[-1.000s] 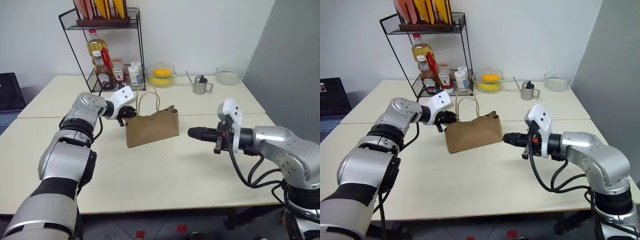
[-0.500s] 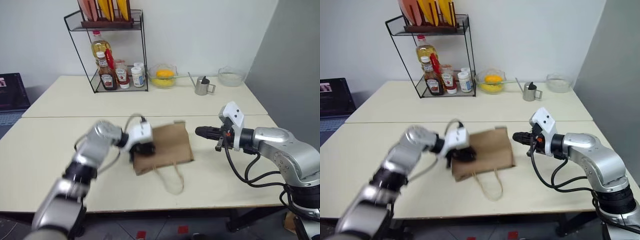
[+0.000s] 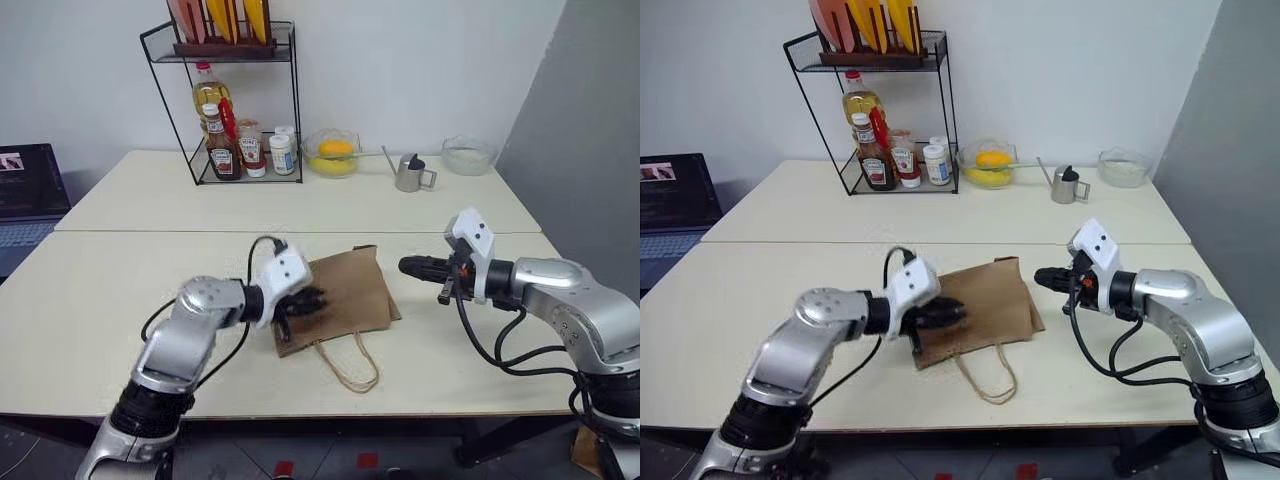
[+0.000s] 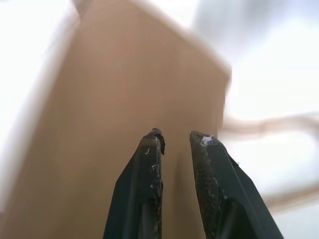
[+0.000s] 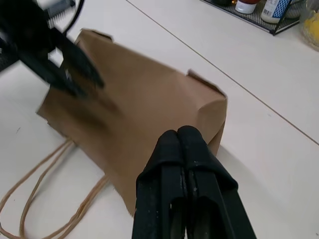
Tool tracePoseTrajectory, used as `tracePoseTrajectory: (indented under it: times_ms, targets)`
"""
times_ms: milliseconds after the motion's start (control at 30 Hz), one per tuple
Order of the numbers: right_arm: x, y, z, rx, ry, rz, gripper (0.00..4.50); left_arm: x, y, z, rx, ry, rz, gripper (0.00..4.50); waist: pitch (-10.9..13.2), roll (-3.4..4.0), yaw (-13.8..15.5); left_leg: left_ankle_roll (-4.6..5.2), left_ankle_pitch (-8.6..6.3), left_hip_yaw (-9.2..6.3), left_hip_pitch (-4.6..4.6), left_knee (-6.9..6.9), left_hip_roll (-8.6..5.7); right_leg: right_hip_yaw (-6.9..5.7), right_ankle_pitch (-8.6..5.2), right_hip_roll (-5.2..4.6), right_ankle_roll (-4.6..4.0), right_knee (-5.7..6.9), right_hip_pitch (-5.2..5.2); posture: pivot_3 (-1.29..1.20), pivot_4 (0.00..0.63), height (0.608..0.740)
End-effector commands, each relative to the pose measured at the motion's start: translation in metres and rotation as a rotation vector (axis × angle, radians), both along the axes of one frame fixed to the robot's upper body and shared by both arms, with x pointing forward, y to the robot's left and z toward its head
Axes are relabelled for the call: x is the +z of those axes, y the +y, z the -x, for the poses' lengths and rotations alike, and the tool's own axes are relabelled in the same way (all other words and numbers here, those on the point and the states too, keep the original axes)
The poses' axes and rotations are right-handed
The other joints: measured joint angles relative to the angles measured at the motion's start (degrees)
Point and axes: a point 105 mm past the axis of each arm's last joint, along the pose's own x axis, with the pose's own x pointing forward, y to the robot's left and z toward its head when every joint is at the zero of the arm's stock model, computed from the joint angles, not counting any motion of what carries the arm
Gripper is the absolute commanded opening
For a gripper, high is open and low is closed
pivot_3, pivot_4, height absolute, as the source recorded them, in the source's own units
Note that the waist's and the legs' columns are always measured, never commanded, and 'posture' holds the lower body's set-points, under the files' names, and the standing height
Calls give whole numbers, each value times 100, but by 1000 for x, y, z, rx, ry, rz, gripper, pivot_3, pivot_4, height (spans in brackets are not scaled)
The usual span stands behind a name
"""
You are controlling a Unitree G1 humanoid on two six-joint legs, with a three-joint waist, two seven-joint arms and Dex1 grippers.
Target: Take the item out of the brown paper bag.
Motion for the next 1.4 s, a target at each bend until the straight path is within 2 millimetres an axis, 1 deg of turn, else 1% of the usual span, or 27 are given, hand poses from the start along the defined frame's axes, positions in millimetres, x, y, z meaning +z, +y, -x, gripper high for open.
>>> tracePoseTrajectory:
  times_ms: [33, 133, 167, 267, 300, 333, 400, 467, 500, 533, 633, 767, 867, 933, 1033, 1233, 1300, 1400]
  targets:
    - [2, -3, 11, 41, -10, 14, 0, 23, 0, 26, -148, 23, 31, 1787, 0, 0, -3, 1, -1, 0, 1, 0, 0, 0, 0, 0, 0, 0, 0, 0, 150, 740]
    - [-7, -7, 21, 71, 28, 31, 0, 25, 4, 53, -295, 88, -18, 2668, 2, 0, -6, 2, -2, 2, 3, -1, 0, 1, -2, 0, 4, 0, 0, 0, 150, 740]
    - [-10, -8, 25, 82, 46, 37, 0, 22, 6, 60, -335, 92, -67, 2975, 2, 0, -6, 2, -2, 2, 2, -1, 1, 1, -9, 1, 16, 0, -1, 0, 150, 740]
    - [-19, -9, 36, 117, 94, 41, 0, 4, 14, 68, -393, 77, -209, 3931, 2, 1, -2, 2, -2, 5, 4, -3, 2, 3, -11, 1, 17, -2, -1, 0, 150, 740]
    - [-24, -9, 41, 131, 114, 43, 0, -4, 16, 67, -401, 66, -232, 4257, 2, 1, -1, 3, -2, 8, 6, -3, 1, 6, -11, 1, 17, -2, -1, 0, 150, 740]
    - [-29, -9, 46, 148, 138, 42, 0, -11, 15, 65, -415, 43, -253, 4473, 2, 1, 6, 3, -2, 8, 6, -3, 2, 7, -13, 1, 20, -3, -1, 0, 150, 740]
    - [-40, -7, 55, 165, 180, 35, 0, -26, 8, 56, -408, -30, -256, 4473, 1, 0, 30, 3, -2, 8, 5, -2, 2, 6, -14, 1, 19, -7, 2, 0, 150, 740]
    - [-52, -5, 62, 174, 220, 28, 0, -47, 4, 50, -419, -83, -281, 4473, 2, 0, 37, 3, -2, 9, 1, 4, 0, 7, -13, 0, 19, -10, 4, 0, 150, 740]
    - [-55, -4, 65, 177, 230, 26, 0, -53, 3, 48, -426, -100, -292, 4473, 1, -1, 35, 3, -2, 9, 0, 6, 0, 8, -13, 0, 19, -11, 4, 0, 150, 740]
    - [-58, -4, 67, 175, 241, 22, 0, -59, 1, 43, -413, -127, -293, 4473, 1, -1, 32, 3, -2, 11, 1, 6, 0, 10, -11, 0, 16, -11, 4, 0, 150, 740]
    - [-70, -4, 72, 165, 269, 30, 0, -68, -17, 26, -380, -151, -230, 4473, 1, -2, 40, 4, -2, 12, 0, 8, 1, 11, -11, 2, 16, -7, 1, 0, 150, 740]
    - [-76, -6, 75, 153, 276, 43, 0, -73, -30, 26, -413, -151, -210, 4473, 2, -2, 27, 11, -7, 11, -5, 21, 2, 11, -11, 4, 19, -8, 2, 0, 150, 740]
    - [-76, -7, 73, 140, 272, 45, 0, -76, -36, 30, -455, -152, -219, 4473, 1, -1, 21, 12, -7, 11, -3, 21, 3, 12, -11, 5, 19, -6, 2, 0, 150, 740]
    - [-73, -6, 69, 131, 262, 44, 0, -74, -39, 28, -455, -156, -216, 4473, 1, -1, 21, 12, -7, 11, -3, 22, 3, 12, -11, 6, 19, -5, 2, 0, 150, 740]
    - [-70, -5, 68, 127, 258, 38, 0, -76, -39, 33, -497, -143, -236, 4473, 1, -1, 19, 12, -7, 10, -4, 24, 3, 11, -11, 6, 20, -4, 2, 0, 150, 740]
    - [-68, -4, 72, 125, 261, 42, 0, -76, -40, 44, -537, -98, -212, 4473, 1, -1, 19, 13, -8, 10, -4, 24, 3, 11, -11, 6, 20, -4, 2, 0, 150, 740]
    - [-68, -3, 72, 122, 260, 41, 0, -76, -41, 44, -534, -107, -215, 4473, 1, -1, 19, 13, -8, 10, -5, 25, 3, 12, -12, 6, 21, -4, 2, 0, 150, 740]
    - [-68, -2, 71, 119, 261, 39, 0, -83, -40, 37, -510, -128, -254, 4473, 1, -1, 20, 13, -8, 10, -4, 25, 3, 12, -12, 6, 21, -4, 2, 0, 150, 740]
